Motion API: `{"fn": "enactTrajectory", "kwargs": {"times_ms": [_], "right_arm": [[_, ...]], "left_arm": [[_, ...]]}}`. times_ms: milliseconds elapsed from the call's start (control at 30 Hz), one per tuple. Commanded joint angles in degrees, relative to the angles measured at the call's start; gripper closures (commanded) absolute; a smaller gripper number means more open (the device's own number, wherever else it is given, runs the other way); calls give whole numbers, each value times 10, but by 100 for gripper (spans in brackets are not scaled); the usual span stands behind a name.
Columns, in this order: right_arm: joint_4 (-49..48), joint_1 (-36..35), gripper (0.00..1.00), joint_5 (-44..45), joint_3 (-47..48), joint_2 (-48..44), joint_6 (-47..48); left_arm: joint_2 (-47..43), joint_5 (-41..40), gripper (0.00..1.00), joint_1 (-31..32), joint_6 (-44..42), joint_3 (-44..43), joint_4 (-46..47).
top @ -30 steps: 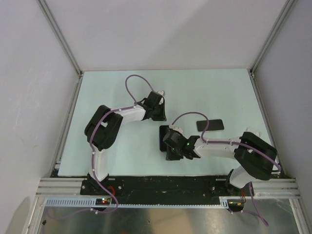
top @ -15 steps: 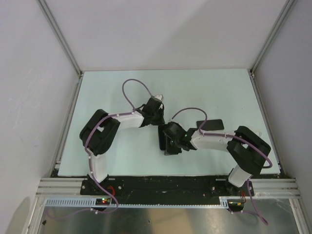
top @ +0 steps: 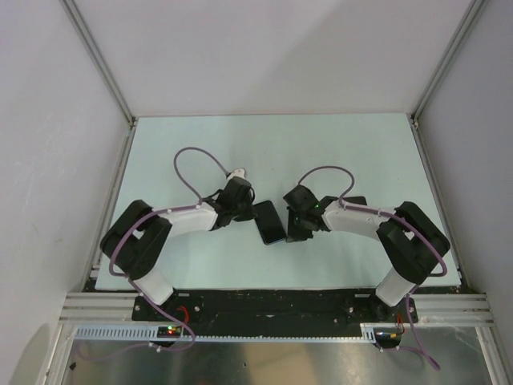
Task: Put the phone into the phone case
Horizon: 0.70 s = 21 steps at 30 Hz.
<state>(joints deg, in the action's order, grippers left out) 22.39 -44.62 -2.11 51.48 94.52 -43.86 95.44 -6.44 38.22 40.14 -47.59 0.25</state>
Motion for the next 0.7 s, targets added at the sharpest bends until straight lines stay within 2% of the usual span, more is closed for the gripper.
{"fn": "enactTrajectory", "kwargs": {"times_ms": [0,167,367,500,667], "right_arm": [[-38,42,85,98,12,22,36],[-26,49,85,102,27,28,42],[-13,47,86,115,1,1,30],[-21,33,86,111,-46,-46,8],[-56,-13,86,89,-94,-85,-43]], "left_arm": [[-32,-17,94,12,55,64,-21],[-70,-49,91,10,57,86,-17],[-92,-55,81,-25,1,11,-50],[-35,-31,79,-61,-39,-74,-59],[75,27,85,-79,-70,-169,-67]]}}
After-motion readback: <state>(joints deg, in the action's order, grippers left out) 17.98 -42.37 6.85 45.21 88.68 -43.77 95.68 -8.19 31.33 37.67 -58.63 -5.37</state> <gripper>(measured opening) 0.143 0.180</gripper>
